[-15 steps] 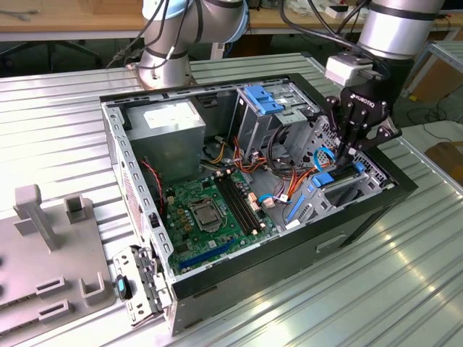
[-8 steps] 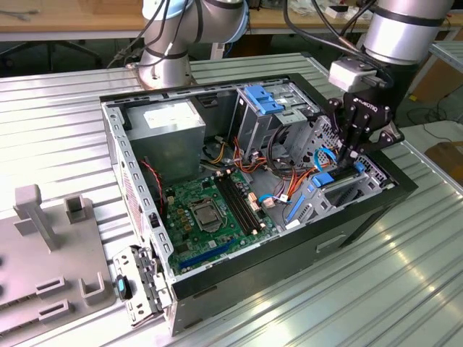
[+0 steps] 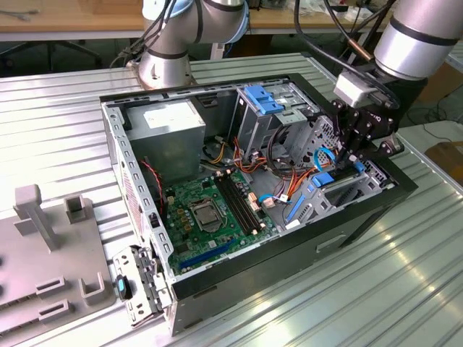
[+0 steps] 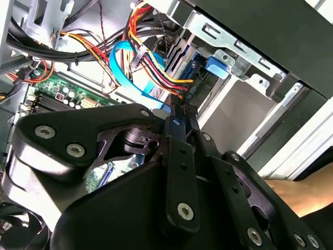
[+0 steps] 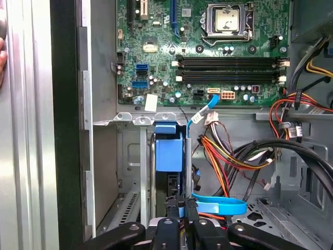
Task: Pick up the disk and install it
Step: 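Insert the second disk wire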
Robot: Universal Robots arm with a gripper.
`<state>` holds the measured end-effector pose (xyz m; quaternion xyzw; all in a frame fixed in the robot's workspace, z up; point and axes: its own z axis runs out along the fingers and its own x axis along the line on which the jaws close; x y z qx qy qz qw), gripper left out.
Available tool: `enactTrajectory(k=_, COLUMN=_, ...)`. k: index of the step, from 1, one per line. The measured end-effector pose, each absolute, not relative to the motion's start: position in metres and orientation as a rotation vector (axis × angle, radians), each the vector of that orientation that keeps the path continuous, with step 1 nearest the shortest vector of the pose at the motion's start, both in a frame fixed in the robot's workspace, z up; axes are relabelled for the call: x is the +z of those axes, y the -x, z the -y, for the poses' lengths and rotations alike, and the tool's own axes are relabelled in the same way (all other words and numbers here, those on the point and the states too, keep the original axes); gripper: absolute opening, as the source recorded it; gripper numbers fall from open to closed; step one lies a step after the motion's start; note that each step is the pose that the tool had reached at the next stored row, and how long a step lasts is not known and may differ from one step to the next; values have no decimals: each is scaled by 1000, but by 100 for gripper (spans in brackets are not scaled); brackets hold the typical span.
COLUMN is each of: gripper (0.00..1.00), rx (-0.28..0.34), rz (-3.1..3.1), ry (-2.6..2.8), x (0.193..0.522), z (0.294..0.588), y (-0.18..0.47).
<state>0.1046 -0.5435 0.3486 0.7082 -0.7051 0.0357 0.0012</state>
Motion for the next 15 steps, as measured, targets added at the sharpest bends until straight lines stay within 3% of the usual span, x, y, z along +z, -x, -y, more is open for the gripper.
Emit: enactTrajectory(k=15, gripper=16, rx=106, rz=2217, ry=-2226, x=348, z=547, y=-105)
